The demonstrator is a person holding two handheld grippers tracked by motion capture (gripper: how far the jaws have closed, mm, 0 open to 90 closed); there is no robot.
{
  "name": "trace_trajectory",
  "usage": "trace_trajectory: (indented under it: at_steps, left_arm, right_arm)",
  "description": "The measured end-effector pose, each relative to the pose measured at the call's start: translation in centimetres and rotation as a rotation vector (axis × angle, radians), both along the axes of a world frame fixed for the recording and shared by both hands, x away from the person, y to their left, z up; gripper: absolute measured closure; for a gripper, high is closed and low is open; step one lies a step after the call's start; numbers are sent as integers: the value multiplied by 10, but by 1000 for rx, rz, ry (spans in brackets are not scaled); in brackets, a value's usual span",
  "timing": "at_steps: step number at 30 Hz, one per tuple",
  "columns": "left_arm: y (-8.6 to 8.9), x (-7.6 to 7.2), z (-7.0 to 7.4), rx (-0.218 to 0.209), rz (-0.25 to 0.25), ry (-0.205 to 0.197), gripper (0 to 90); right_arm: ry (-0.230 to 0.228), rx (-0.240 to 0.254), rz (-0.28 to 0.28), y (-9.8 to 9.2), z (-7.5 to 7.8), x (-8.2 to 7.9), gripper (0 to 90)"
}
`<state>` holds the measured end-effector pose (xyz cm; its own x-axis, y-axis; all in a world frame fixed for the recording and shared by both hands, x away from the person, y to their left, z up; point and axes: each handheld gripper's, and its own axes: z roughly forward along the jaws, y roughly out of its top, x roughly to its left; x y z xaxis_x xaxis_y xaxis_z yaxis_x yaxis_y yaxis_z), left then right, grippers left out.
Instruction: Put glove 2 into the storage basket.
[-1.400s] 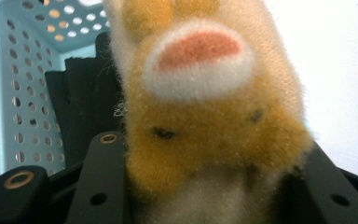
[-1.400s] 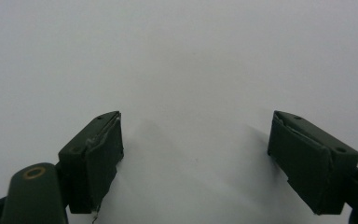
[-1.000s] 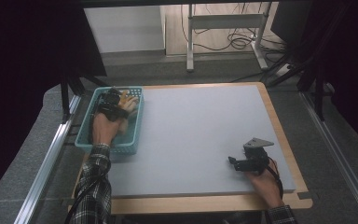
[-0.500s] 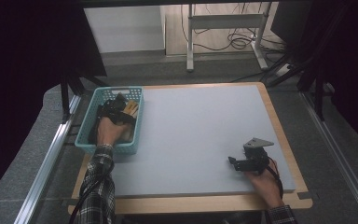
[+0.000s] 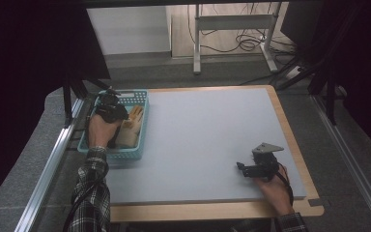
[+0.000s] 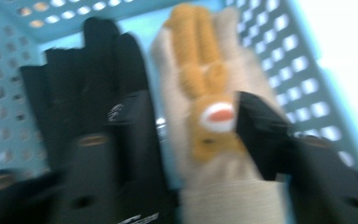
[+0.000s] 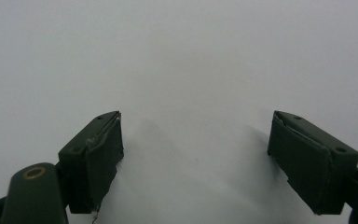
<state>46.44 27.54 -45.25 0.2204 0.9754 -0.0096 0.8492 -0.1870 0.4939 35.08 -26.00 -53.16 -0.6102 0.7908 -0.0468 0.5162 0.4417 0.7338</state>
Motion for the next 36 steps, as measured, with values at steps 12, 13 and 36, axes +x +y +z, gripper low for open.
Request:
trace_trajectory:
  at_steps: [12,13,36]
  left_arm:
    - [-10,10,-39,3,-14,99,900]
    - [-12,10,-39,7,-23,101,900]
    - [7,-3,-28,40,21,-4,557]
  right_arm:
    - [0,0,0,0,0,0,177]
    - [1,-1,0,0,0,0,177]
    - [0,0,0,0,0,0,177]
